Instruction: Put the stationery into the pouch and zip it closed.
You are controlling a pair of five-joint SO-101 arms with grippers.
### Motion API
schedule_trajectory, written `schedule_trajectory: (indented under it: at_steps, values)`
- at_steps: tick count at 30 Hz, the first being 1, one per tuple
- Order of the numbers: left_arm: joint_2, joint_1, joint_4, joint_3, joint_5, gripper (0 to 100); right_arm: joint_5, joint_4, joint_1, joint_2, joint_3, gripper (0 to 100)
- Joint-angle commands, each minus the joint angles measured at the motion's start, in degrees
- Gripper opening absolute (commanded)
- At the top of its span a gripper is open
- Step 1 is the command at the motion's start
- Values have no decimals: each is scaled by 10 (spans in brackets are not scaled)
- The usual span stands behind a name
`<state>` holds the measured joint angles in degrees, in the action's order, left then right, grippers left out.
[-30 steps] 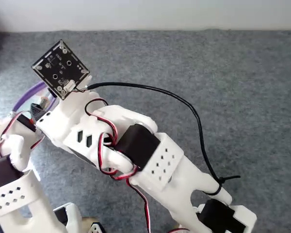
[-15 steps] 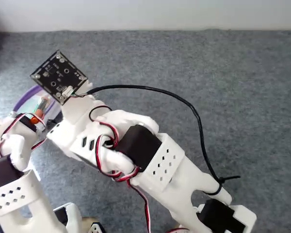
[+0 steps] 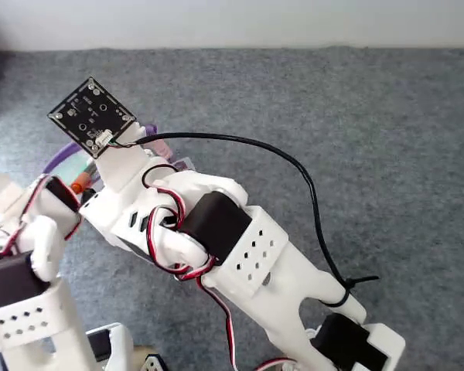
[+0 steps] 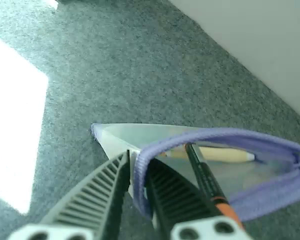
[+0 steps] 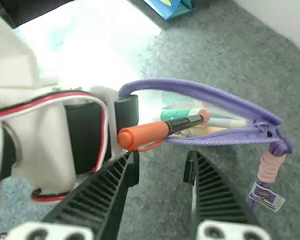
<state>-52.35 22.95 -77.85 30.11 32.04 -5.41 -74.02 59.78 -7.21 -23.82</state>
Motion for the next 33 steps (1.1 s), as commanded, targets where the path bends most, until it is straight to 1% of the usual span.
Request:
schedule_trajectory:
  at_steps: [1, 3, 9, 13, 16, 22, 28, 33]
  values:
    - [8, 12, 20, 0, 4, 12, 4, 48, -2, 0, -10, 159]
    - [8, 12, 19, 1, 4, 12, 4, 61, -1, 8, -9, 158]
    - [8, 12, 19, 2, 4, 12, 8, 58, 0, 35, -10, 158]
    - [8, 12, 19, 2, 4, 12, 55, -3, -10, 33, -10, 161]
    - [8, 12, 19, 2, 4, 12, 55, -20, -16, 32, -11, 162]
    - [8, 11, 21, 3, 4, 12, 58, 40, 3, 41, -10, 162]
    - [8, 11, 20, 3, 4, 12, 58, 138, 15, 77, -11, 162]
    - [8, 11, 19, 3, 4, 12, 58, 163, 15, 89, -11, 162]
